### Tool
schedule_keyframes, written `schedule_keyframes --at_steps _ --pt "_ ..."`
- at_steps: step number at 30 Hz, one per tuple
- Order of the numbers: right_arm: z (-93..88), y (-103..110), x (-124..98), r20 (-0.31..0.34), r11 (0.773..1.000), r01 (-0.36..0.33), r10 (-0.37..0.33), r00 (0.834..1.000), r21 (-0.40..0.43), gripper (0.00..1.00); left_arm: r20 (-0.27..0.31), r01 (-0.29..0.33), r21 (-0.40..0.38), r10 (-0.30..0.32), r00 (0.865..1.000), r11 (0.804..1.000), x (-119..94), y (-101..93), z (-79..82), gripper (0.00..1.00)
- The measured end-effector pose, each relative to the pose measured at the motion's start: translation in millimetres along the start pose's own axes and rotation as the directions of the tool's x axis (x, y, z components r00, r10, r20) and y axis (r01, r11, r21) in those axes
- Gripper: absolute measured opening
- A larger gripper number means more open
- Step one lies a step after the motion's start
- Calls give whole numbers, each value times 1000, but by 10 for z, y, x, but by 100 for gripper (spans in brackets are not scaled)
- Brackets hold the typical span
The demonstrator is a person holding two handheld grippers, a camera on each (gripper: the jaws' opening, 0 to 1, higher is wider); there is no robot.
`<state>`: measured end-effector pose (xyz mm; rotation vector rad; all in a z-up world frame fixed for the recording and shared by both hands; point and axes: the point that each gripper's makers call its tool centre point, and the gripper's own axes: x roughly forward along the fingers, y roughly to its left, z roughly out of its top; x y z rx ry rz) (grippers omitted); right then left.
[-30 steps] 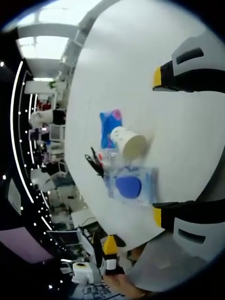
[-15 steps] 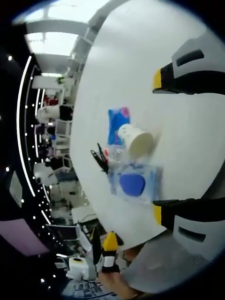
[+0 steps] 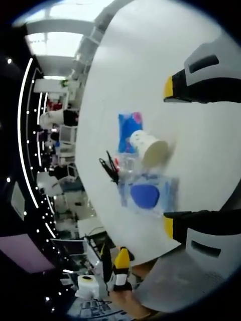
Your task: Arrange the tabletop items into an orderly group along one side of the table until the central work area is clear of visible clutter.
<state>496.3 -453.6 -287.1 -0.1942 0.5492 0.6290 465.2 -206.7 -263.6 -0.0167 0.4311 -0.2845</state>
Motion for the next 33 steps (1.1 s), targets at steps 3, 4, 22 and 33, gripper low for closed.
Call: schedule_keyframes --at_steps 3,4,22,33 --pt "32 -35 52 -6 1000 9 -9 1000 -22 83 4 -15 5 15 1000 1000 -2 34 9 92" --pt "47 -40 80 -8 1000 6 -6 1000 -29 83 5 -7 1 7 1000 1000 0 21 13 92" --pt "79 -151 667 -71 999 -39 40 997 17 72 -26 68 25 -68 997 997 81 -167 -27 93" --pt "4 -234 926 -75 994 -58 52 996 -89 61 -8 104 19 -104 995 994 83 -233 16 93"
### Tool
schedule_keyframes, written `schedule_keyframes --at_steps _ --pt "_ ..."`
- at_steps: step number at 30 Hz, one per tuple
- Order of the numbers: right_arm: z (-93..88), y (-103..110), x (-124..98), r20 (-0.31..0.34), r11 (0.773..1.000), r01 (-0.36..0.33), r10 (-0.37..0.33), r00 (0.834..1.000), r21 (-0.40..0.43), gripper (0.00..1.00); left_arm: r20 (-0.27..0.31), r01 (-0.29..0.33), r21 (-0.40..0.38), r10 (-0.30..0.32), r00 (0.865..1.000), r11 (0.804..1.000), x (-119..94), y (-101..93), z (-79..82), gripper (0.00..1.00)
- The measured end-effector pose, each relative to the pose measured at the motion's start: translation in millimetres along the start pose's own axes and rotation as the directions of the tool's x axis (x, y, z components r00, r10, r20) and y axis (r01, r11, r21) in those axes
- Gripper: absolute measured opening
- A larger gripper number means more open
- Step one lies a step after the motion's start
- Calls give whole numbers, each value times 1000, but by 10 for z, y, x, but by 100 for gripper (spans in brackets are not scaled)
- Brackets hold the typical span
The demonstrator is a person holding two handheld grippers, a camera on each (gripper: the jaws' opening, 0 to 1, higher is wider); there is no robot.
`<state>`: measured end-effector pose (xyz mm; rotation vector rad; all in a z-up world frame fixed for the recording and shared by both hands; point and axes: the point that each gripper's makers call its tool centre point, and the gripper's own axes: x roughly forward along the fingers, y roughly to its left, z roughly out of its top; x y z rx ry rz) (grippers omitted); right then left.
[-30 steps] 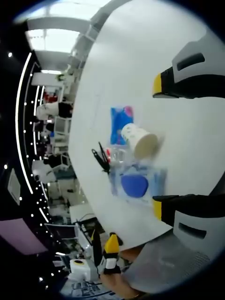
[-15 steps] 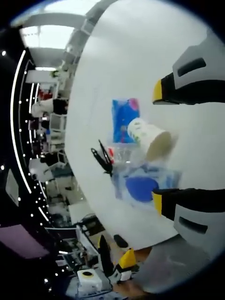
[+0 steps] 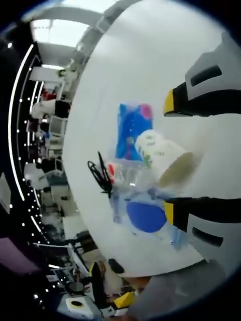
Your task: Arrange the tabletop items into an orderly group along one side of the table until the central work area is clear of visible clutter.
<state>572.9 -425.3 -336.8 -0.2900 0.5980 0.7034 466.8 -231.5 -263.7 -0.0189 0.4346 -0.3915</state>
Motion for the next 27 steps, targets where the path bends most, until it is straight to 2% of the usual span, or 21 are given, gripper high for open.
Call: schedule_keyframes --at_steps 3,6,10,17,24,27 --pt "11 -14 67 11 999 1 0 1000 -52 54 2 -7 13 7 1000 1000 -4 15 6 92" --pt "12 -55 109 13 995 25 -24 1000 -96 51 -7 2 7 -2 1000 1000 -2 -3 -11 92" --pt "61 -70 115 34 995 24 -21 999 -96 41 4 10 10 -10 1000 1000 -2 -25 10 92" --pt "-7 -29 175 21 994 23 -21 1000 -104 26 -7 23 -7 -23 1000 1000 10 -45 -14 91" --pt "-14 -23 190 21 989 39 -37 999 -140 23 -11 31 19 -31 999 999 15 -74 -14 91" --pt "17 -58 168 26 985 66 -62 998 -158 17 -12 32 21 -32 999 999 16 -74 -15 91"
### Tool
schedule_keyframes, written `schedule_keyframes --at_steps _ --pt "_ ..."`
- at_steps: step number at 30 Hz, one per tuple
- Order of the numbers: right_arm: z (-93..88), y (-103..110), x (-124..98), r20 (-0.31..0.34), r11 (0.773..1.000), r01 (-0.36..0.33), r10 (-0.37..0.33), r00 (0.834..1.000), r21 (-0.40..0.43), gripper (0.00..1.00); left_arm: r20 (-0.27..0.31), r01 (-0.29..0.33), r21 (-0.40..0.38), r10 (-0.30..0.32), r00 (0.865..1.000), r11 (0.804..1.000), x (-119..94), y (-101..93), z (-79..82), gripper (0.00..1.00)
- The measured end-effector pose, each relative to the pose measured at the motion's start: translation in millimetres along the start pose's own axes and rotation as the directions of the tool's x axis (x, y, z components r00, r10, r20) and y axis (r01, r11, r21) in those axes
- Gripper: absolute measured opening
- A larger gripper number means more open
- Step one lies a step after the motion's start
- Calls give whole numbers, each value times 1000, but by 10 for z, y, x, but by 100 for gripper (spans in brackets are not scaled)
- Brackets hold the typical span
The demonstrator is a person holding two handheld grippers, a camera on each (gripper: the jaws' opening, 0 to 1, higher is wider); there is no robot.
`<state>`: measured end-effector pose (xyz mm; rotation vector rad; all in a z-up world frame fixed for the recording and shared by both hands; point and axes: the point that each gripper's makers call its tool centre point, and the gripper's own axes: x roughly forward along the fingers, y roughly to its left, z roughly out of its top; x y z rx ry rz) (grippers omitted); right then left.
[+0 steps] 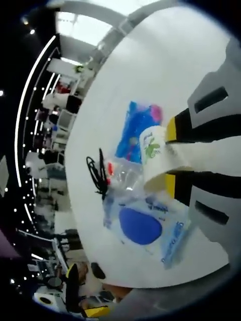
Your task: Arrange the tabletop items into an orderly group along one side of the table until the central work area is clear of visible clutter.
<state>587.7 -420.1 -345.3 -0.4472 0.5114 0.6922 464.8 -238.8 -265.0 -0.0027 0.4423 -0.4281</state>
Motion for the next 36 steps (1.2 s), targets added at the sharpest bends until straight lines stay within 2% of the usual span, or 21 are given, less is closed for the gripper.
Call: schedule_keyframes --at_steps 5,9,13,15,16,18,19,21,22,25,26,31,34,36 --pt "53 -90 -63 16 999 42 -41 999 -8 7 -7 8 12 -8 1000 1000 7 -26 -9 91" --pt "57 -180 -112 17 997 76 -76 997 -11 2 10 1 33 -2 1000 999 5 -23 20 92" --pt "74 -183 -147 20 998 64 -65 998 21 2 26 8 43 -9 1000 999 7 -39 51 91" --pt "52 -146 -173 -13 998 45 -45 999 41 2 33 13 48 -15 999 999 8 -53 62 91" --pt "-9 -107 -196 -60 998 30 -26 998 61 2 40 11 46 -13 999 999 7 -52 73 91" --pt "-11 -72 -220 -66 993 34 -27 997 117 2 56 12 38 -14 998 999 4 -47 100 91" --pt "-35 -38 -247 -89 991 23 -11 996 134 2 60 17 32 -18 998 999 4 -51 106 91" --pt "-2 44 -255 -76 978 -7 23 997 206 1 68 24 24 -25 997 999 -1 -62 116 91" --pt "-2 77 -259 -81 977 -22 40 996 212 1 69 24 26 -26 997 999 -3 -66 117 91" --pt "52 160 -263 -74 976 -50 67 995 214 1 67 20 46 -23 997 999 -10 -70 116 91" --pt "107 222 -263 -57 977 -82 95 994 198 1 67 20 52 -23 997 998 -11 -72 118 91" --pt "298 375 -307 -17 980 -131 135 991 150 1 78 28 86 -34 996 996 -13 -107 151 91" --pt "469 522 -359 37 960 -198 195 980 199 1 78 28 122 -38 996 992 -7 -138 165 91" --pt "503 571 -395 40 941 -214 211 977 262 1 77 20 144 -31 997 989 -4 -141 172 91"
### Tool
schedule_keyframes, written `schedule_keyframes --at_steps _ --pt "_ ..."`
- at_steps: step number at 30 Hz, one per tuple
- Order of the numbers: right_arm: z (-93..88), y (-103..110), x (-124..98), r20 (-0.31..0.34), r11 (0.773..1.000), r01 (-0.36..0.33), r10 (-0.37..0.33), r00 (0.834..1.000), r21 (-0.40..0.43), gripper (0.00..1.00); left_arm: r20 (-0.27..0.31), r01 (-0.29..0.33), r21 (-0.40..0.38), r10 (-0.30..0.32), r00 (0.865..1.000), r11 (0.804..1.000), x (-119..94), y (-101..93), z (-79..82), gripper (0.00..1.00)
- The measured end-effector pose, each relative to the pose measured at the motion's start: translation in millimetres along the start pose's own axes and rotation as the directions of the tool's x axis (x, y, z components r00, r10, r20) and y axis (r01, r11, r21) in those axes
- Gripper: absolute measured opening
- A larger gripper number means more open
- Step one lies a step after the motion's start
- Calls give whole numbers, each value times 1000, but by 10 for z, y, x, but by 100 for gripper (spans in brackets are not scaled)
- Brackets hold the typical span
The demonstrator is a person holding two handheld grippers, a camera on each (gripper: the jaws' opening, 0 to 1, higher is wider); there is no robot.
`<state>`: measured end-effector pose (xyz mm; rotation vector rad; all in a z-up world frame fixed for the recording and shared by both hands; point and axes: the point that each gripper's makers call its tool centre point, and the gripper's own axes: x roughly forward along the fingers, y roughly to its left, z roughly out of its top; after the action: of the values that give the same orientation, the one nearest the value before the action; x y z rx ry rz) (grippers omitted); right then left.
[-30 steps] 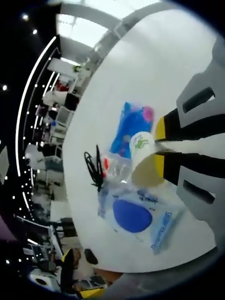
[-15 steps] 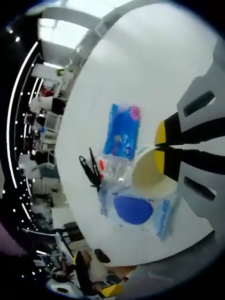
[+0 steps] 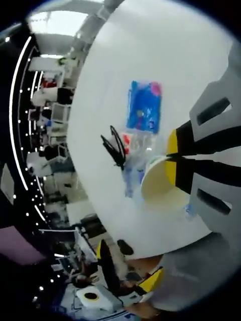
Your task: Arrange the tabletop items into an orderly group along one side of the table until the central work area is clear of visible clutter.
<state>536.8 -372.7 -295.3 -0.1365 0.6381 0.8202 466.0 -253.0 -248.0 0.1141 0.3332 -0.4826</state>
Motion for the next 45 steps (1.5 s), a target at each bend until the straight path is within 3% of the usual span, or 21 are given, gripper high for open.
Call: schedule_keyframes --at_steps 6,10,14,18,21,28,30,34,36,39,45 --pt "22 167 -76 2 991 -61 61 998 123 1 -9 5 68 -4 1000 998 11 -40 5 92" --pt "35 324 -139 0 963 -125 129 992 237 1 -9 26 116 -25 1000 993 26 -106 22 92" --pt "21 461 -184 -22 943 -166 179 984 289 1 -12 65 119 -64 998 991 37 -186 18 91" --pt "29 532 -202 -27 937 -180 197 980 300 1 -9 99 157 -99 995 983 48 -286 38 90" --pt "7 616 -226 -59 929 -203 232 971 310 1 -51 122 187 -114 992 975 58 -330 -35 87" --pt "-69 747 -271 -126 929 -230 275 953 288 1 -53 161 252 -153 987 954 60 -453 -23 85" --pt "-69 792 -276 -130 930 -247 290 948 271 1 -62 199 241 -190 980 950 63 -518 -39 85" --pt "-113 854 -282 -161 924 -271 321 933 269 1 -74 231 262 -219 973 937 54 -576 -63 75" --pt "-147 893 -285 -181 924 -283 334 925 258 1 -99 228 332 -207 973 915 58 -581 -95 73" --pt "-200 945 -291 -212 922 -299 352 912 245 1 -127 243 369 -210 969 897 65 -633 -145 69" --pt "-222 921 -288 -230 930 -286 338 913 231 1 -159 309 380 -268 950 872 44 -747 -206 50"
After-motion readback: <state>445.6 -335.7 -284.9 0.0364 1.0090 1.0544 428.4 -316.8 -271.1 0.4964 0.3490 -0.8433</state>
